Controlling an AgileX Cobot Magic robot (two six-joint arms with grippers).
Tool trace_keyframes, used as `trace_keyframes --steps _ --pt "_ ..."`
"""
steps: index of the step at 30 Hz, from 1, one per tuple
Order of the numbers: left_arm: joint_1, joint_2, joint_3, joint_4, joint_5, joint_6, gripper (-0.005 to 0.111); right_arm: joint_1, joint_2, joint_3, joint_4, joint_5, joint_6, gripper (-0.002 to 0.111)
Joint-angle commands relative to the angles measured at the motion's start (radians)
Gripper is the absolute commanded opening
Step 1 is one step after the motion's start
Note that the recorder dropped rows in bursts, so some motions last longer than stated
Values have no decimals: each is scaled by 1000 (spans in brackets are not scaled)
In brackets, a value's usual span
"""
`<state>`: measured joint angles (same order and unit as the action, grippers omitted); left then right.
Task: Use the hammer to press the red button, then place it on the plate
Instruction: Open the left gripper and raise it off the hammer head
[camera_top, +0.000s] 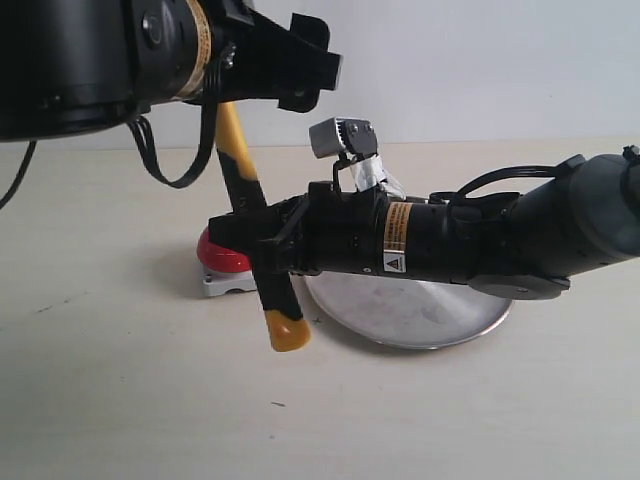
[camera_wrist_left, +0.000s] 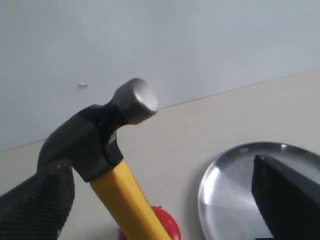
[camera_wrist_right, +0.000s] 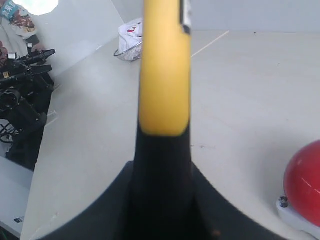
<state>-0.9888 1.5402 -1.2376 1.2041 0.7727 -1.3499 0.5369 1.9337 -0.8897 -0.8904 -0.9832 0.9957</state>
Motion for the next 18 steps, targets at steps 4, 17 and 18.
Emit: trace_keyframes --steps 4,17,18 --pt "-2 -76 -7 -9 58 104 92 -2 -15 -8 54 -59 -18 0" --pt "0 -361 60 -199 -70 335 78 -2 -15 -8 90 -227 4 0" --pt "0 -380 78 -199 -87 335 70 -2 -15 -8 88 -238 15 0"
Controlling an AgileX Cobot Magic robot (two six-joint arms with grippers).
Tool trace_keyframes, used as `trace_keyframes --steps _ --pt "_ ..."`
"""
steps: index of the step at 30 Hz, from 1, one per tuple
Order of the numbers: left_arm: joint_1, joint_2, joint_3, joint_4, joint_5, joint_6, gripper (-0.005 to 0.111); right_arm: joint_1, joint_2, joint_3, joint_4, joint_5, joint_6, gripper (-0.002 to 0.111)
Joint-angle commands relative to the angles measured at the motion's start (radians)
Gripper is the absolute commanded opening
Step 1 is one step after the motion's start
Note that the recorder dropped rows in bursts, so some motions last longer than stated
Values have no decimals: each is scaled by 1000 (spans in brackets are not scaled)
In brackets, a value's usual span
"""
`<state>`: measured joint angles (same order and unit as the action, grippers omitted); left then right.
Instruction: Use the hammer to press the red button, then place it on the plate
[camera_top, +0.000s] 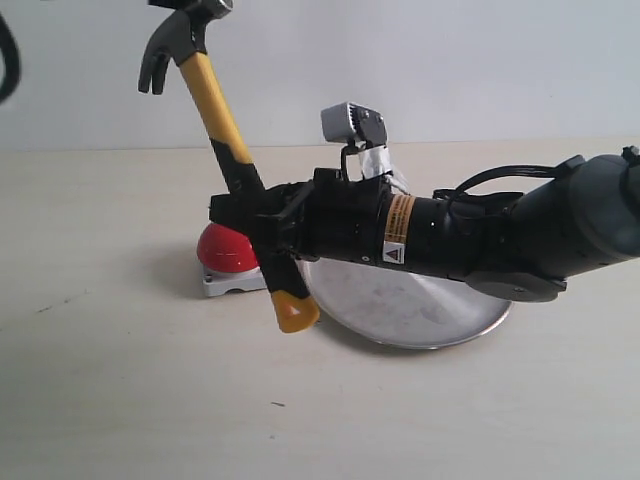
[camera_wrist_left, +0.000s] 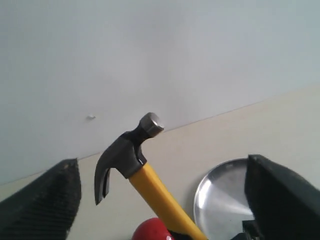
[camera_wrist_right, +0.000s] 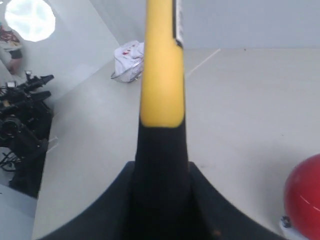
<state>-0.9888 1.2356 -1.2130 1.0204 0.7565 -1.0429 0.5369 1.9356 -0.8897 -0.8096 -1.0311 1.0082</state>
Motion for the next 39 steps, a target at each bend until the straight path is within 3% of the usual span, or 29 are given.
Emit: trace_keyframes --steps 1,4,5,6,8,10,12,16,24,27,30,32,34,39 --pt "0 -99 77 -16 -83 17 62 -2 -17 -8 7 -190 16 0" --pt "0 -167 146 -16 -87 -43 32 -2 -17 -8 10 -190 33 0" --pt "0 -215 187 -14 -87 -91 11 -2 -17 -8 8 -190 42 0" --pt "0 -240 211 -10 -90 -113 0 -2 -17 -8 8 -190 54 0" --pt "0 -307 279 6 -156 -121 0 -2 -17 -8 3 -190 69 0" --pt "0 -374 360 66 -332 -115 0 -2 -17 -8 -13 -190 75 0" --pt "9 -446 451 134 -602 -116 0 -2 -19 -8 -18 -190 86 0" --pt "90 -500 538 132 -840 -118 0 -2 -20 -8 -26 -190 83 0" --pt "451 -473 648 55 -1110 -54 0 -2 -109 -8 -56 -190 57 0" --pt "599 -421 679 42 -1348 -33 0 -2 -131 -8 -58 -190 60 0" --pt "817 -271 700 62 -1789 -12 0 -2 -144 -6 -85 -190 70 0" --pt "891 -197 700 92 -1956 -12 0 -2 -144 -6 -85 -190 70 0" --pt "964 -97 700 99 -1978 -27 0 -2 -144 -6 -83 -190 70 0" --pt "989 71 700 55 -1978 -10 0 -2 -144 -6 -85 -190 66 0"
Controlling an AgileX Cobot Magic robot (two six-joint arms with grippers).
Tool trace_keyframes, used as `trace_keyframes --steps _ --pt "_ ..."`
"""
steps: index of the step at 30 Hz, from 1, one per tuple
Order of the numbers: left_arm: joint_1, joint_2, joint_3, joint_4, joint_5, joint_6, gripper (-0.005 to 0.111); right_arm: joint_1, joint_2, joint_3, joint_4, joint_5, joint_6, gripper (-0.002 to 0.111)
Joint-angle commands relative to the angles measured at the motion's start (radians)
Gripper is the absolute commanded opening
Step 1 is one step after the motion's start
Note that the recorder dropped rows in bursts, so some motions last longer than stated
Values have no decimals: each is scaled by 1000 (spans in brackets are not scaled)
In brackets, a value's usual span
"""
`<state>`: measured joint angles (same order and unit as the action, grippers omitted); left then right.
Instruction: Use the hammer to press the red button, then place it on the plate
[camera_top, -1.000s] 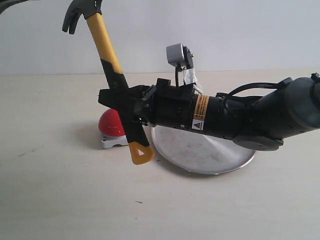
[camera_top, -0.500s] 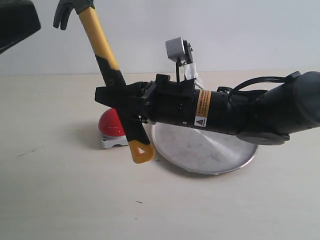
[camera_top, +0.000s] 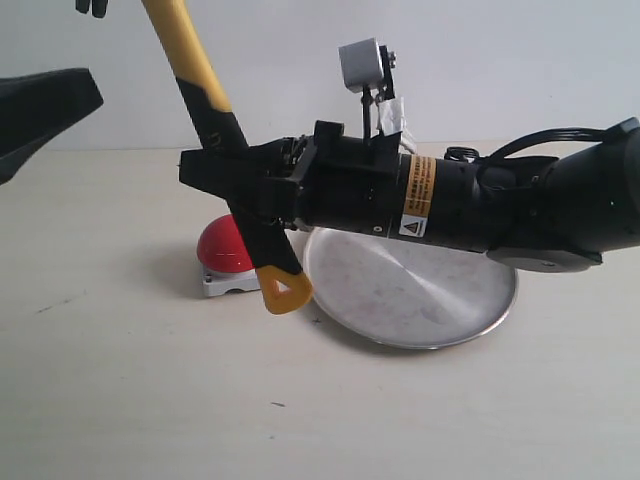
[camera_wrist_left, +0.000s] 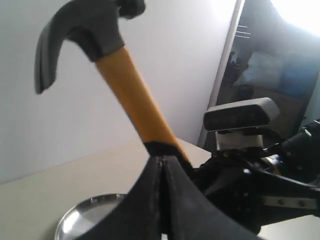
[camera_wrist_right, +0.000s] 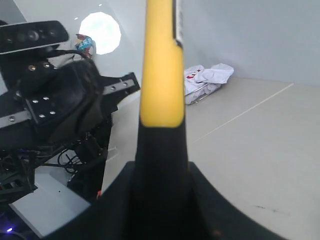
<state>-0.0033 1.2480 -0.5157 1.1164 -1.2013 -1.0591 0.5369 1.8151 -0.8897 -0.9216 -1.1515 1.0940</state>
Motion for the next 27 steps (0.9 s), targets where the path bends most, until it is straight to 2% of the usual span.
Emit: trace_keyframes --steps 1,8,18,21,24,27 --pt "3 77 3 -64 -20 6 0 -2 -23 -6 25 -70 -19 0" --pt "2 84 3 -116 -20 11 0 -2 -23 -6 4 -70 -19 0" --pt "2 123 -8 -101 -20 20 0 -2 -21 -6 7 -70 -22 0" --pt "-20 138 -8 -96 -20 23 1 -2 -21 -6 7 -70 -27 0" --pt "-65 151 -11 -107 -20 71 11 -2 -21 -6 7 -70 -35 0" --pt "-114 173 -32 -126 -20 81 33 -2 -21 -6 5 -70 -36 0"
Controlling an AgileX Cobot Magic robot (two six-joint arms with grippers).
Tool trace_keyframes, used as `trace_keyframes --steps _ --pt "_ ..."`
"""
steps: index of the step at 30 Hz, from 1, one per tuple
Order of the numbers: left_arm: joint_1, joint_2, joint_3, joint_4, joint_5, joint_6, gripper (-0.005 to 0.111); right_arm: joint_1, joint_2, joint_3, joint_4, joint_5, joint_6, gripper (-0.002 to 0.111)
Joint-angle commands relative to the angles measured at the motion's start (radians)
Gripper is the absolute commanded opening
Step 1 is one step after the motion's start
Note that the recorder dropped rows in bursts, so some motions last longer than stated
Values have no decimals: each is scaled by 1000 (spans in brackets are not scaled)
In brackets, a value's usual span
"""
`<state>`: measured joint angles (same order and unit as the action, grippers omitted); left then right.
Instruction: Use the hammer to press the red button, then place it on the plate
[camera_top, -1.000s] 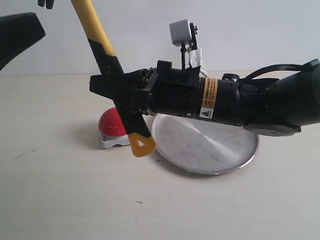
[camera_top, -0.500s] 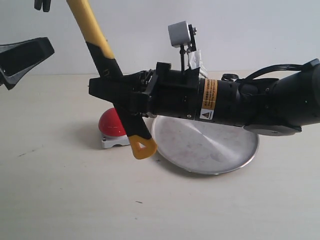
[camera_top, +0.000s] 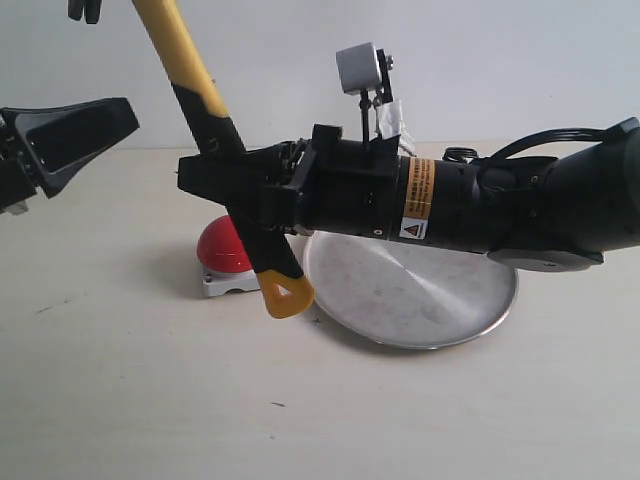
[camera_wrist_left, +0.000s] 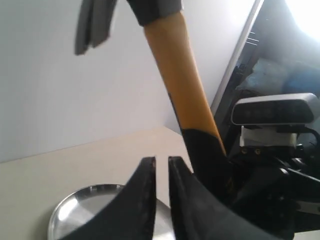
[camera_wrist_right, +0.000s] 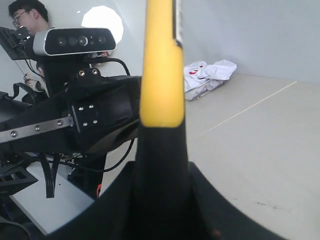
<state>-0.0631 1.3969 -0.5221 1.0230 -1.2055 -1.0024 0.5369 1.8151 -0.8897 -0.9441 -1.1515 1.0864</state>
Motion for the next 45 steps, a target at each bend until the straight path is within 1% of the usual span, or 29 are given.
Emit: trace_keyframes --steps 1,4,5,8,10,16,21,22,24,27,31,35,38,40,41,43,45 --pt "-68 34 -35 -41 -16 24 42 -2 -21 -6 26 -70 -29 0" --pt "-88 70 -68 -58 -16 20 65 -2 -21 -6 14 -70 -29 0" --pt "-88 85 -77 -58 -16 11 68 -2 -21 -6 14 -70 -29 0" --pt "-88 122 -106 -32 -16 -10 69 -2 -21 -6 5 -70 -24 0" --pt "-104 143 -130 -7 -16 -18 69 -2 -21 -6 1 -70 -29 0" --pt "-162 203 -194 -5 -16 -26 69 -2 -21 -6 -15 -70 -31 0" --pt "-206 206 -222 -7 -16 -24 68 -2 -21 -6 -33 -70 -31 0" --pt "-206 206 -224 -5 -16 -22 65 -2 -21 -6 -33 -70 -31 0" --pt "-206 206 -224 -5 -16 -28 56 -2 -21 -6 -31 -70 -31 0" --pt "-206 206 -222 -5 -16 -30 36 -2 -21 -6 -27 -70 -27 0" --pt "-206 206 -222 -10 -16 -38 0 -2 -21 -6 -14 -70 -28 0" --pt "-206 206 -222 -48 -16 -38 0 -2 -21 -6 30 -70 -11 1" --pt "-206 206 -222 -80 -16 -38 0 -2 -21 -6 48 -70 -9 8" --pt "-206 206 -222 -86 -16 -43 0 -2 -21 -6 50 -70 -9 17" --pt "-206 206 -222 -86 -16 -44 0 -2 -21 -6 50 -70 -9 24" --pt "-202 206 -222 -86 -16 -44 0 -2 -21 -6 50 -70 -11 39" --pt "-193 206 -222 -74 -16 -47 0 -2 -21 -6 52 -57 -11 58"
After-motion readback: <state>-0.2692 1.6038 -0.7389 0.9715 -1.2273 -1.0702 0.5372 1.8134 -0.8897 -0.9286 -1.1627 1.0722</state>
